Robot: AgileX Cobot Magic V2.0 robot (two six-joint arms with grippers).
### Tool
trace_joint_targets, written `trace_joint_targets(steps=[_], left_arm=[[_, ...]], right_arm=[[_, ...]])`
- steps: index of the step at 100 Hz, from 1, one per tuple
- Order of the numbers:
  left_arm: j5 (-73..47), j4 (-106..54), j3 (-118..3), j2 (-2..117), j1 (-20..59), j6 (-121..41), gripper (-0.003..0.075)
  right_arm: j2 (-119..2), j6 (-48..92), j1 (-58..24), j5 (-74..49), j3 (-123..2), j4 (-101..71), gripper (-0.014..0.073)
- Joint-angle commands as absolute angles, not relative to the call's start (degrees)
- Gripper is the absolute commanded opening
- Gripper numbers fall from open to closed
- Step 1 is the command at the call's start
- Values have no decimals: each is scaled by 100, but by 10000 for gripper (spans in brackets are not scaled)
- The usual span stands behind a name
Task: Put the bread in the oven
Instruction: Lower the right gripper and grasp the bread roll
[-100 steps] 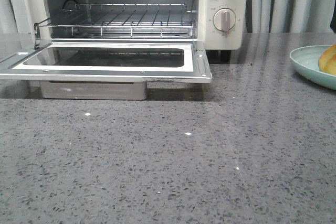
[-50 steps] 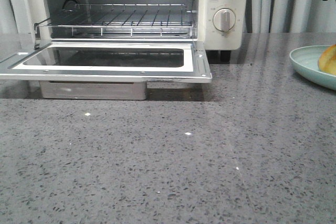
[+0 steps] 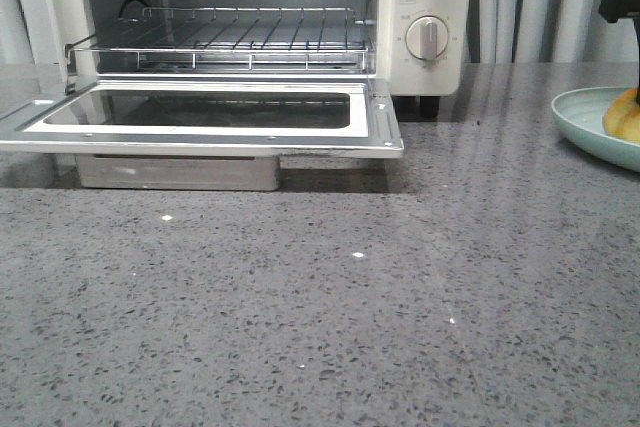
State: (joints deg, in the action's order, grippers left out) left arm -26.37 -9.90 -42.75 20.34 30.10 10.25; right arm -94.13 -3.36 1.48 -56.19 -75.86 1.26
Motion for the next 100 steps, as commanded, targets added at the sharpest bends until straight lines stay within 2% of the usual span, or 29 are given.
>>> trace_joint_targets(steps=[1, 8, 15, 20, 35, 61, 74, 86, 100], left_arm=[[-2195, -1007, -4416, 2079, 3056, 1041, -21], [-2195, -1007, -4416, 2079, 3056, 1041, -21], [-2195, -1007, -4416, 2079, 3056, 1041, -21], [-2195, -1007, -4416, 2079, 3056, 1041, -21], [-2195, -1003, -4416, 2077, 3056, 1041, -21], [-2266, -331, -4572, 1673, 2998, 1041, -22], [-2808, 0, -4840, 1525, 2706, 1066, -22], [-3191, 77, -4950, 1448, 2322, 1066, -22], [-3267, 0, -4950, 1318, 2000, 1066, -21]], right_arm=[[-9324, -309, 168, -5546, -7733, 203, 400], [-9349, -309, 168, -5620, -7733, 203, 395], [-9358, -309, 168, -5670, -7733, 203, 335], [-9358, -309, 168, -5700, -7733, 203, 253], [-9358, -309, 168, -5819, -7744, 203, -76], [-9305, -310, 83, -6630, -8216, 147, -69], [-9143, -310, -117, -7061, -8579, 147, -69], [-8930, -165, -496, -7511, -8910, 120, -69], [-8524, 33, -1173, -7493, -9088, 109, -69]])
